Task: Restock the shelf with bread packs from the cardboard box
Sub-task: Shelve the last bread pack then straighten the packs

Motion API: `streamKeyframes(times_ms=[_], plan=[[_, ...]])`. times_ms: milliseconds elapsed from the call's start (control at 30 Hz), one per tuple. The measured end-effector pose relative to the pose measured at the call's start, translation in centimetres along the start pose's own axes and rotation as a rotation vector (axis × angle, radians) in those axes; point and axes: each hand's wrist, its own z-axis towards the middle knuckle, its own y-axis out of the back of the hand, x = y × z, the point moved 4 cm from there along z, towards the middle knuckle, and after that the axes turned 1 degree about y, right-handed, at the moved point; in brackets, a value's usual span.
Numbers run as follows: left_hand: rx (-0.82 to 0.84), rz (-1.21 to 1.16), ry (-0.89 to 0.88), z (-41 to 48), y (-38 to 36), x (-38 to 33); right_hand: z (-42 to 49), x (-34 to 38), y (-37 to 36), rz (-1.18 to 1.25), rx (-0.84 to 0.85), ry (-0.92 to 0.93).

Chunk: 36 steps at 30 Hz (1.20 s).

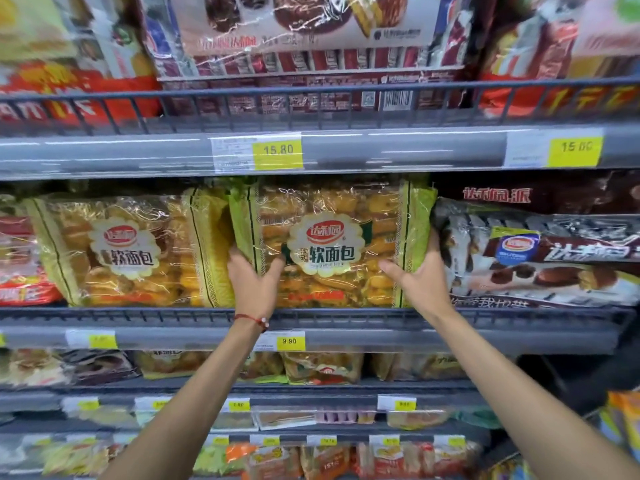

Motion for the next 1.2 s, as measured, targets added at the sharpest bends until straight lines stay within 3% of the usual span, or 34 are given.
streamKeyframes(times_ms=[300,433,567,733,967,1067,1133,1200], plan=[[-0.070,-0.034,-0.198,-1.0,0.5,-1.6,-0.8,0.9,0.0,0.008,-0.105,-0.060],[-0.113,-0.206,-0.115,1.2,1.2,-3.0,-0.2,3.1,0.5,0.010,-0.245,0.039],[-0.215,-0.267,0.044,4.1,1.6,-3.6,2.0,4.2,0.7,0.232,-0.307,-0.088],[-0.337,-0.311,-0.076,4.1,2.2,-4.3,3.3,3.8,0.2,0.431,-0.393,-0.172],[-0.347,-0.368,-0.157,4.8,2.8,-3.8,3.5,3.7,0.4,0.583,-0.475,-0.204],[-0.333,-0.398,-0.146,5.2,2.7,-3.6,3.8,3.7,0.4,0.792,-0.471,-0.221],[-0.343,-0.397,-0.159,5.0,2.8,-3.7,3.7,3.8,0.5,0.721,-0.461,-0.200],[-0.356,-0.356,-0.178,4.3,2.9,-4.3,3.3,3.5,0.6,0.437,-0.439,-0.143]])
